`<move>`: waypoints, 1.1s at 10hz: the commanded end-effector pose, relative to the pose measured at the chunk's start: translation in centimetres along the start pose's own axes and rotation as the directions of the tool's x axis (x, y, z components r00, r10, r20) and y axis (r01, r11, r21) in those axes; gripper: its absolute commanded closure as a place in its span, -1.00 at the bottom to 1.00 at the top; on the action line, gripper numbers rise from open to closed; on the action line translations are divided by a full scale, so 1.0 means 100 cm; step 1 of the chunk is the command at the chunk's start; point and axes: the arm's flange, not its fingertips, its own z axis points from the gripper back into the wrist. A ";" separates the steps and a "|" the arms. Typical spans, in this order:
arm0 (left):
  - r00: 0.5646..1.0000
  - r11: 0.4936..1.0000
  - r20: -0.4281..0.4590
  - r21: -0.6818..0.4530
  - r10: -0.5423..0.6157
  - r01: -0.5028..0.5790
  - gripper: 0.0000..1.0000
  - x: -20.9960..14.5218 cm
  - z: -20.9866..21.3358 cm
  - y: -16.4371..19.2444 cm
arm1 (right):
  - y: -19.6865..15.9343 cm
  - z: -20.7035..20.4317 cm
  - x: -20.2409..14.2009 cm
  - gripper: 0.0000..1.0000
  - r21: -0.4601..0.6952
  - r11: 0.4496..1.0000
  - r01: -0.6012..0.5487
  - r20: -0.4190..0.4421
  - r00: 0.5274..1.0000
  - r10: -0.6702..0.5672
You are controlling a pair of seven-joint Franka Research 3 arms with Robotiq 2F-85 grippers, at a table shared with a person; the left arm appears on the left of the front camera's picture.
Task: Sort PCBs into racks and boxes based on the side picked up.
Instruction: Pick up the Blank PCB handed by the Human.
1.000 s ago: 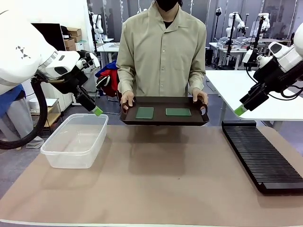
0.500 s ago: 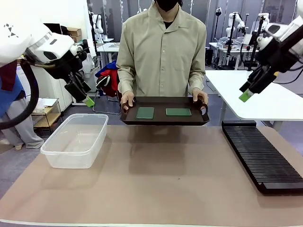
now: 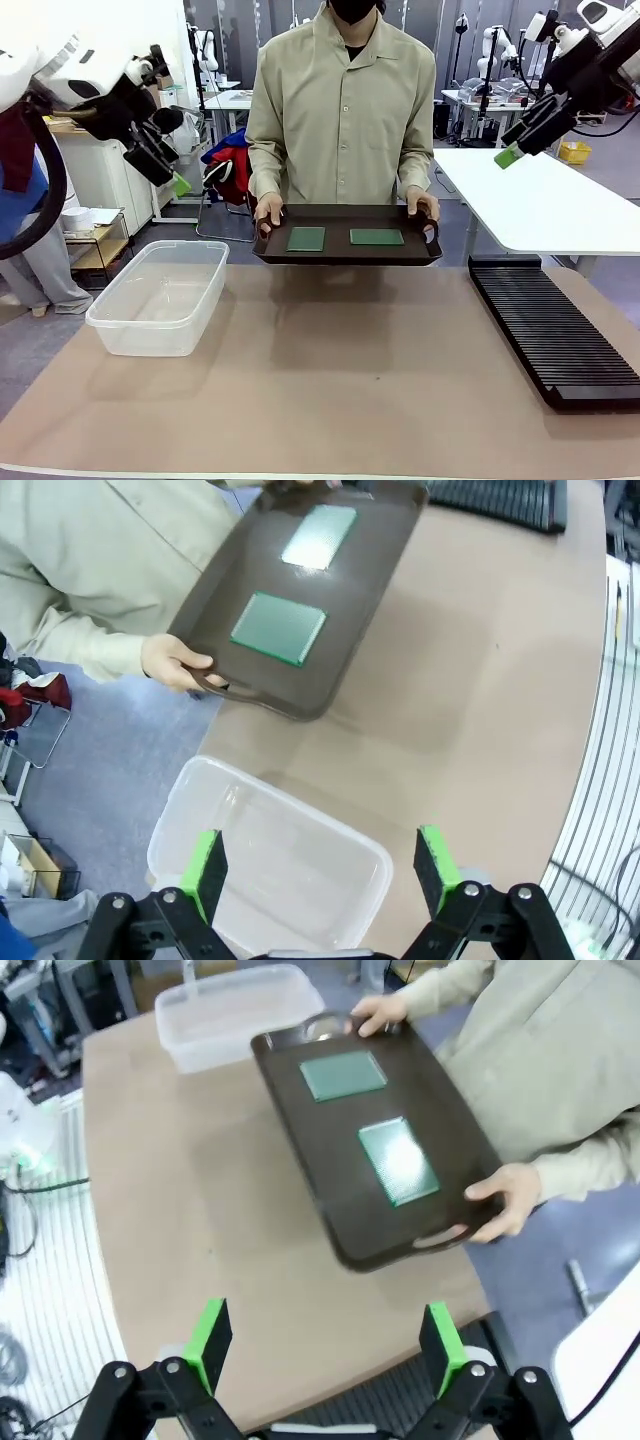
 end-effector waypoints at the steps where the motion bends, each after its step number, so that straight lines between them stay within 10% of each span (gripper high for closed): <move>1: 0.992 0.997 0.104 0.002 0.072 -0.073 -1.00 -0.013 -0.006 -0.007 | -0.002 -0.005 -0.021 -1.00 -0.008 0.999 -0.032 0.115 0.993 0.032; 11: 0.992 0.996 0.088 0.007 0.089 -0.090 -1.00 -0.015 0.000 0.001 | -0.008 0.001 -0.020 -1.00 -0.019 1.000 -0.008 0.098 0.995 0.010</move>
